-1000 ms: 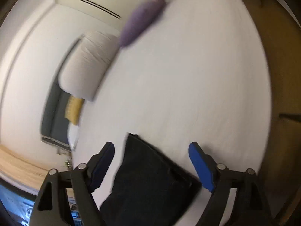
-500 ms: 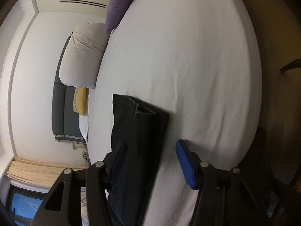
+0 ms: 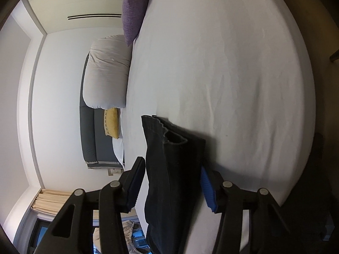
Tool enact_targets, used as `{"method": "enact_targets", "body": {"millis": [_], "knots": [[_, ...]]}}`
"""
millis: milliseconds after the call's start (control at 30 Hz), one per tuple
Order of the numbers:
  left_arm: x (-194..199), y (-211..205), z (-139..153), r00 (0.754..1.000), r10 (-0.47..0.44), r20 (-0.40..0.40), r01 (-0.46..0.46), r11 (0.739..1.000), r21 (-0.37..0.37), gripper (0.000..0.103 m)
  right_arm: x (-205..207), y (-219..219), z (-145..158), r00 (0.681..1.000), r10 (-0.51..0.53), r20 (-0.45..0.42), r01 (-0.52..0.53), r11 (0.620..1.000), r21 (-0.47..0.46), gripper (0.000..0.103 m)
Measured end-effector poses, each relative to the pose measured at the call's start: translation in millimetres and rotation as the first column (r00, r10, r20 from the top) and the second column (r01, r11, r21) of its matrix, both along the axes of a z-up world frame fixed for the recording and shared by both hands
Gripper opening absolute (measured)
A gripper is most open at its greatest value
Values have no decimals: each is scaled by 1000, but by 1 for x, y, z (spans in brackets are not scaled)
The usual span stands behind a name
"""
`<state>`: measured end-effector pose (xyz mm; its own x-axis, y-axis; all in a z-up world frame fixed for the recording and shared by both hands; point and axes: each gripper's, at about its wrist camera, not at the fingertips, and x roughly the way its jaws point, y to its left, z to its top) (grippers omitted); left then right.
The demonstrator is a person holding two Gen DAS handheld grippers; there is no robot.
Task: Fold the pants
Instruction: 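Grasp the folded leg end with the right tool and lift it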
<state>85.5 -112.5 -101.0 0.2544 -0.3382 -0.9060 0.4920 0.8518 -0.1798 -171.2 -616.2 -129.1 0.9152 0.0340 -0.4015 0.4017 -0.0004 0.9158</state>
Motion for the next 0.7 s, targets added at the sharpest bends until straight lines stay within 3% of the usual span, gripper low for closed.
{"method": "enact_targets", "body": {"millis": [267,500,700], "knots": [[1,2,-1,1000,2,-4,-2,1000,-7,13,10,-6,-5,1000,-11,12,11,1000,9,37],[2,5,-2,1000,2,-6,-2,1000,-13,13,19,-7,-5,999,11,-30,-11,1000,-19,13],[2,8,-3,1000,3,-8,-3,1000,-20,13,21,-5,-1,998,16,-67,-20,998,-68,11]]}}
